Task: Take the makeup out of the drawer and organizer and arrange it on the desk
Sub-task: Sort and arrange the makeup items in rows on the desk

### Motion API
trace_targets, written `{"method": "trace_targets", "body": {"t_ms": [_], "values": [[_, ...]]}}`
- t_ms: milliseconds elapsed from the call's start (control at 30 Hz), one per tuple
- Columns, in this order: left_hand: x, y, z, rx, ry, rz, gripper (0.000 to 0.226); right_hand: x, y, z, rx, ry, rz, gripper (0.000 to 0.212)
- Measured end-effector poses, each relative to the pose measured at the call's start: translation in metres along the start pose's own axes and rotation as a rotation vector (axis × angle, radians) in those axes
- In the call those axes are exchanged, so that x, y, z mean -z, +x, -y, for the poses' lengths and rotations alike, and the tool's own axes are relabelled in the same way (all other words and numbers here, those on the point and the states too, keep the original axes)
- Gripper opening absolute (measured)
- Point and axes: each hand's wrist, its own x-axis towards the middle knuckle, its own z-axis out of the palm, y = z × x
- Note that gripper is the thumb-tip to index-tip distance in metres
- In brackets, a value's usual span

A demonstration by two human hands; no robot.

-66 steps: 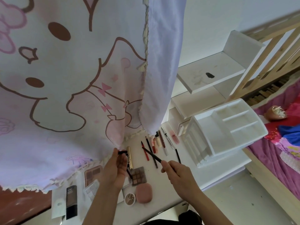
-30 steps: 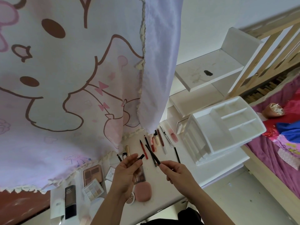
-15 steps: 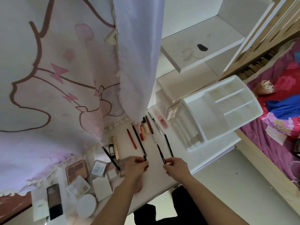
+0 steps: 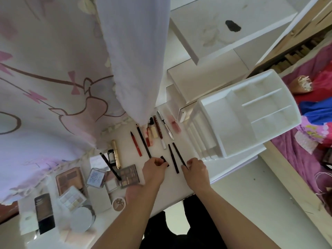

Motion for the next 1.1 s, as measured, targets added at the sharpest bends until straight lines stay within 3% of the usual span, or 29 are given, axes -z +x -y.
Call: {"method": "trace_targets", "body": {"t_ms": [133,300,500,733,833,967,1100], "values": [[0.007,-0.002,0.0,0.01,-0.103,0.053,0.01,0.002,-0.001,0.0,0.02,0.012,0.014,0.022],[0.04,-0.018,-0.029,-0.049,-0.322,0.087,0.014,0.02,-0.026,0.023,0.104,0.336,0.158,0.013],[0.088,-0.043,-0.058,-0.135,-0.545,0.167,0.028,0.037,-0.066,0.059,0.258,0.518,0.256,0.01],[0.131,-0.065,-0.069,-0.154,-0.864,0.212,0.022,0.047,-0.1,0.092,0.315,0.532,0.407,0.043],[0.143,-0.066,-0.063,-0.105,-0.93,0.133,0.016,0.049,-0.112,0.102,0.376,0.476,0.302,0.047],[0.147,-0.071,-0.056,-0.057,-0.997,0.094,0.017,0.053,-0.122,0.106,0.557,0.171,0.086,0.047],[0.143,-0.074,-0.052,-0.003,-1.045,0.08,0.013,0.048,-0.124,0.1,0.678,-0.01,-0.069,0.061]]}}
